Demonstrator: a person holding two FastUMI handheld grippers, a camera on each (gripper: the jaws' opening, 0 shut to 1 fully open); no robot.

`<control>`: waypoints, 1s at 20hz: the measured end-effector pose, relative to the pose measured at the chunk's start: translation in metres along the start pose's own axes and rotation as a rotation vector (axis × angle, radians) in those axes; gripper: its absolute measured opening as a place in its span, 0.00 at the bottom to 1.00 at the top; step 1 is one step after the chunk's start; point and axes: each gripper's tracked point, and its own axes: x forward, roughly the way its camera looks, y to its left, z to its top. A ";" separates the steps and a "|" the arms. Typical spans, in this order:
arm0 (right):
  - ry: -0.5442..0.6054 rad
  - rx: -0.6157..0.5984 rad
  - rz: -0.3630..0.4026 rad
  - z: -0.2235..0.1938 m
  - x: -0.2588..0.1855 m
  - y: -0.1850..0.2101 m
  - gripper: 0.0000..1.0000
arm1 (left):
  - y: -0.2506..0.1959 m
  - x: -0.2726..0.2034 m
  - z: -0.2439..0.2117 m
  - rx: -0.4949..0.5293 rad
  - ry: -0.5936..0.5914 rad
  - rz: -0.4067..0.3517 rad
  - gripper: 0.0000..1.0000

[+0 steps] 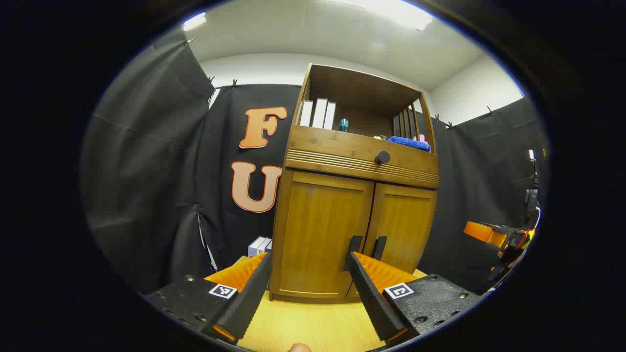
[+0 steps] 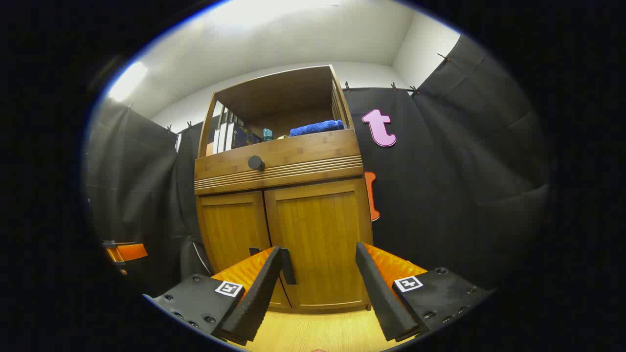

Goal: Open the right door of the double-door shoe cabinet with the right hand, and open the left door with the left hand.

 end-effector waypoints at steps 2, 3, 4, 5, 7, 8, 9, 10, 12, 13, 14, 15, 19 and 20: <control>0.000 -0.002 -0.004 -0.001 -0.001 -0.002 0.89 | -0.002 0.000 0.002 0.007 -0.001 -0.002 0.92; 0.000 -0.002 -0.008 0.000 -0.002 -0.004 0.97 | -0.002 0.001 0.002 0.010 -0.002 -0.004 0.92; -0.001 -0.002 -0.010 0.000 -0.002 -0.005 0.89 | -0.004 0.001 0.004 0.012 -0.004 -0.005 0.92; -0.001 -0.002 -0.010 0.000 0.000 -0.004 0.89 | -0.004 0.001 0.004 0.013 -0.006 -0.005 0.92; 0.000 -0.002 -0.008 -0.001 0.000 -0.004 0.89 | -0.004 0.002 0.005 0.012 -0.008 -0.006 0.92; 0.001 -0.003 -0.008 -0.001 0.000 -0.005 0.89 | -0.005 0.003 0.004 0.011 -0.007 -0.007 0.92; 0.003 -0.004 -0.007 -0.003 0.000 -0.004 0.89 | -0.005 0.004 0.004 0.011 -0.005 -0.007 0.95; 0.005 -0.004 -0.005 -0.004 0.001 -0.004 0.89 | -0.005 0.004 0.003 0.010 -0.003 -0.007 0.98; 0.010 -0.005 0.000 -0.006 0.001 -0.002 0.89 | -0.004 0.004 0.002 0.008 0.002 -0.005 0.92; 0.011 -0.005 0.004 -0.006 0.001 -0.001 0.89 | -0.003 0.004 0.002 0.008 0.002 -0.003 0.92; 0.013 -0.006 0.007 -0.007 0.002 0.000 0.89 | -0.003 0.005 0.002 0.007 0.002 -0.002 0.92; 0.015 -0.008 0.009 -0.008 0.002 0.001 0.89 | -0.003 0.005 0.002 0.007 0.002 -0.002 0.92; 0.028 -0.017 0.004 -0.017 0.008 0.003 0.97 | -0.004 0.005 0.000 0.010 0.005 -0.008 0.92; 0.034 -0.017 0.003 -0.021 0.011 0.004 0.97 | -0.003 0.006 0.001 0.013 0.003 -0.007 0.95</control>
